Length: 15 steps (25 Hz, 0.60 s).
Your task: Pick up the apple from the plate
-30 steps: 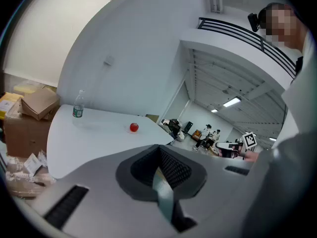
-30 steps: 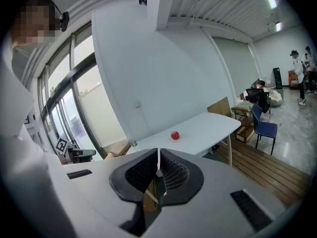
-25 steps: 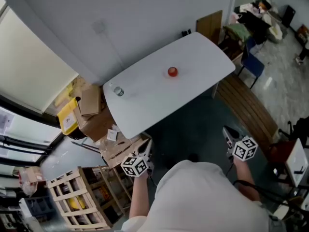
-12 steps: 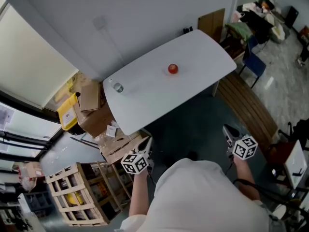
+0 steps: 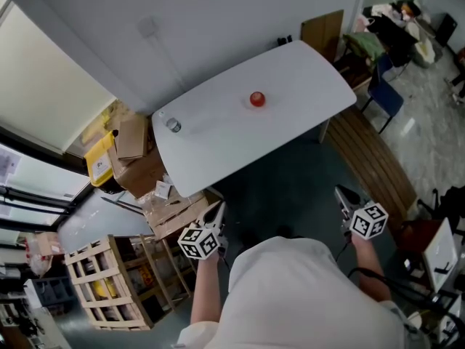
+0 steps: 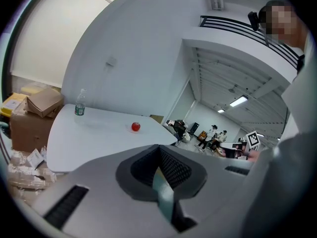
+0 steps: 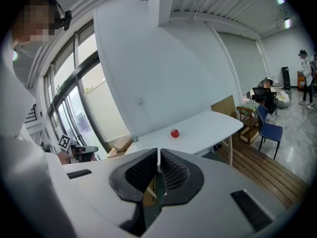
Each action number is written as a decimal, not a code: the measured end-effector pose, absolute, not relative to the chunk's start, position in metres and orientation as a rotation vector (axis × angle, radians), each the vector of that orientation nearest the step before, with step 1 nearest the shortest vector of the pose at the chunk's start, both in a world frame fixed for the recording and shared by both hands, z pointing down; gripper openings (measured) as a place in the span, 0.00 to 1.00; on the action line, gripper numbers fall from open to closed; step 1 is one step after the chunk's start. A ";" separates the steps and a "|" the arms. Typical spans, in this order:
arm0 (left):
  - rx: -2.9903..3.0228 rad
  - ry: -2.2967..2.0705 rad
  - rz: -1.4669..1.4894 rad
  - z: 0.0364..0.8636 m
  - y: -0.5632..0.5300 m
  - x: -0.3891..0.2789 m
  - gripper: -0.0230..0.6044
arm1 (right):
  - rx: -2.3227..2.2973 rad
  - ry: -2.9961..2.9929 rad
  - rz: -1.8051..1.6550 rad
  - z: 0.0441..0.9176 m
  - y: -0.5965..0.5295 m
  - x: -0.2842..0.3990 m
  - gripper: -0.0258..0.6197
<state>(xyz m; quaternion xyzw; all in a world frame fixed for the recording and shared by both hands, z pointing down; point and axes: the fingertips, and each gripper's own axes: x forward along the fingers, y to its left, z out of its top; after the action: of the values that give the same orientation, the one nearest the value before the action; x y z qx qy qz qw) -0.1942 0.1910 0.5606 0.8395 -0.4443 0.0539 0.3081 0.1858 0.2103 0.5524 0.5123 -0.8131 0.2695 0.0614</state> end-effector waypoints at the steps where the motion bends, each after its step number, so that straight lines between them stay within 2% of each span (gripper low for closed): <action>1: 2.220 -1.184 0.140 0.560 0.191 -0.192 0.04 | 1.541 -2.465 0.813 0.553 0.209 0.190 0.10; 15: 2.187 -1.243 0.171 0.569 0.188 -0.159 0.04 | 1.466 -2.466 0.836 0.563 0.197 0.219 0.11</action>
<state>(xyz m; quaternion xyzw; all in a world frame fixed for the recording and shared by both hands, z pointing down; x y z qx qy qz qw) -0.1586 0.1878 0.5689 0.8261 -0.4694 0.0644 0.3051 0.2189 0.1970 0.5629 0.4892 -0.8228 0.2788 0.0764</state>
